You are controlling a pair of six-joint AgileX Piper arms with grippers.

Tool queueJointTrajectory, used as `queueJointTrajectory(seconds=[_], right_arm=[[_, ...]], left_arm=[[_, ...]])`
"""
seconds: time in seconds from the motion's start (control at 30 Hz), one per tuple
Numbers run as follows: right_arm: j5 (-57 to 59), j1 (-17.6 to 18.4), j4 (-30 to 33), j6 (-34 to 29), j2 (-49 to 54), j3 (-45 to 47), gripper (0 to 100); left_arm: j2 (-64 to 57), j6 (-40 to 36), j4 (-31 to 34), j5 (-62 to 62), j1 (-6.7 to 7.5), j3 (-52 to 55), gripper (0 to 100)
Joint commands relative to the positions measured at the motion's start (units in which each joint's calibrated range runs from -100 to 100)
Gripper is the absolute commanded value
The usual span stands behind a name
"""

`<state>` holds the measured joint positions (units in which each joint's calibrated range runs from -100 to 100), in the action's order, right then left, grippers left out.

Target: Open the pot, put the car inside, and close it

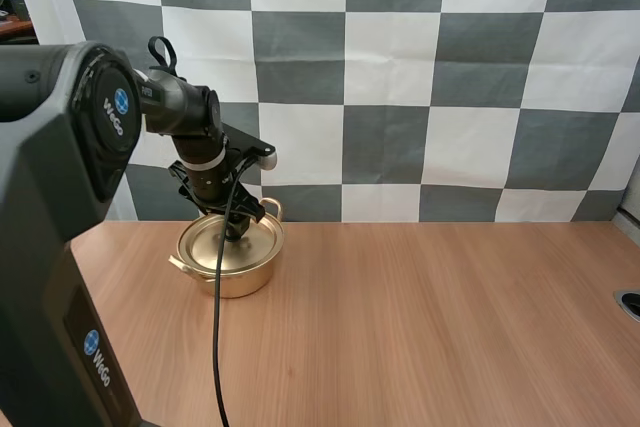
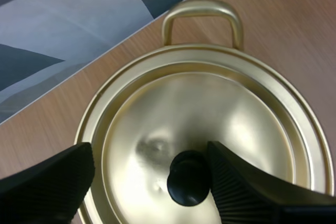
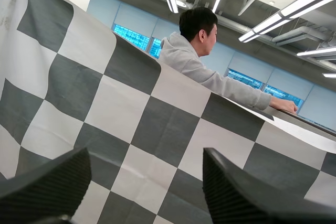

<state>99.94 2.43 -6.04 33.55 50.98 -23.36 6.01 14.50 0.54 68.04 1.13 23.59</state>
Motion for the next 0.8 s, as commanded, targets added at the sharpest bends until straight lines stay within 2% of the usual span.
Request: queueJointTrajectory(seconds=[0.0, 0.23, 0.57, 0.77], right_arm=[[0.1, 0.0, -0.3, 0.0, 0.0, 0.0, 100], [0.1, 0.0, -0.3, 0.0, 0.0, 0.0, 100], [0.1, 0.0, -0.6, 0.0, 0.0, 0.0, 100], [0.1, 0.0, -0.6, 0.0, 0.0, 0.0, 100]], left_arm=[[-1.3, -1.3, 1.7, -5.1, -0.03, -0.1, 100], [-2.4, -0.9, 3.1, -10.5, -0.03, -0.1, 100], [-2.6, -2.0, 3.9, -10.5, -0.03, -0.6, 100], [-3.9, -1.2, 3.9, -3.5, -0.03, -5.7, 100]])
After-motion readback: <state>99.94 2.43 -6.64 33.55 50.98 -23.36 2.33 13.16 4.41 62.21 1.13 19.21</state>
